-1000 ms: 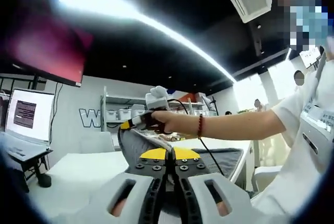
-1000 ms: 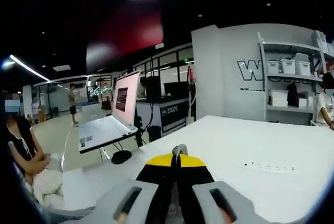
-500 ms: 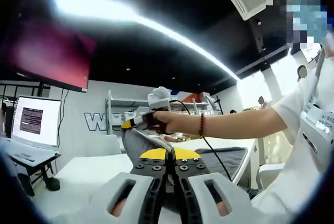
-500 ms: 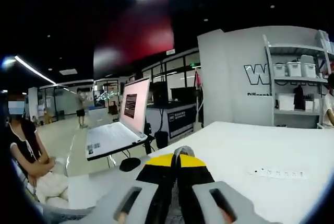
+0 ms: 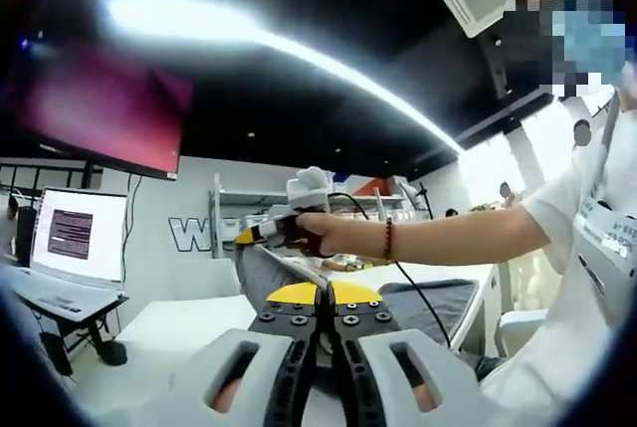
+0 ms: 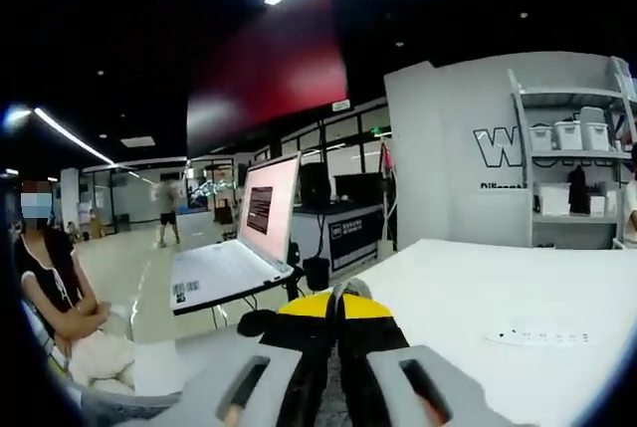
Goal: Open the folded towel by lifting each exposed corner and separating the folded layers until the towel lies flat within the target outline without major curled edges
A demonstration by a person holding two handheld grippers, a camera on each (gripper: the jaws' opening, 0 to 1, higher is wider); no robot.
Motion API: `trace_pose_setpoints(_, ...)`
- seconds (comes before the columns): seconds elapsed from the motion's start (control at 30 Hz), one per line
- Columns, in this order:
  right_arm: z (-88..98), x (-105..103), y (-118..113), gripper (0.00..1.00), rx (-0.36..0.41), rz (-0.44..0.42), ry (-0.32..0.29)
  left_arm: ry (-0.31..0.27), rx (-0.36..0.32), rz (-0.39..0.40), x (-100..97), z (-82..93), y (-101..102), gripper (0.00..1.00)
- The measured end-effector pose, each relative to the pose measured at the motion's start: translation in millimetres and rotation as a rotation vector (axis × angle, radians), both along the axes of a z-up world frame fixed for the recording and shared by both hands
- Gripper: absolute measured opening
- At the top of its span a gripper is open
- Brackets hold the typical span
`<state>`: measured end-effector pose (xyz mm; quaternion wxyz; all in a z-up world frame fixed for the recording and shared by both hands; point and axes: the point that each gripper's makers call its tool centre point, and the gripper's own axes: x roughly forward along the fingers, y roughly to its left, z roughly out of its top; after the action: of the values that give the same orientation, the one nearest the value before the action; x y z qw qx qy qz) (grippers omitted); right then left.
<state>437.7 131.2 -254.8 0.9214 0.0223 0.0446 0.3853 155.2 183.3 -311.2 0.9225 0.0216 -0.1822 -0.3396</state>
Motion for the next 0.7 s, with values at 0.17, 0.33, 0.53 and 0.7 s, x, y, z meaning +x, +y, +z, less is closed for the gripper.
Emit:
trace_pose_setpoints(0.17,3.5,-1.7,6.0,0.0,0.011,0.007,-0.016,-0.003,-0.001,0.005,0.1,1.4,4.7,0.0)
trace_pose_setpoints(0.33,7.0,-3.9,13.8,0.0,0.015,0.018,-0.024,-0.006,-0.007,0.018,-1.2,2.9,10.6,0.0)
trace_pose_setpoints(0.53,8.5,-5.3,23.7,0.0,0.007,0.031,-0.041,-0.007,-0.004,0.037,-1.9,0.8,16.6,0.0)
trace_pose_setpoints(0.7,6.2,-6.0,29.8,0.0,0.008,0.045,-0.043,-0.004,-0.003,0.046,-1.8,-1.3,20.7,0.0)
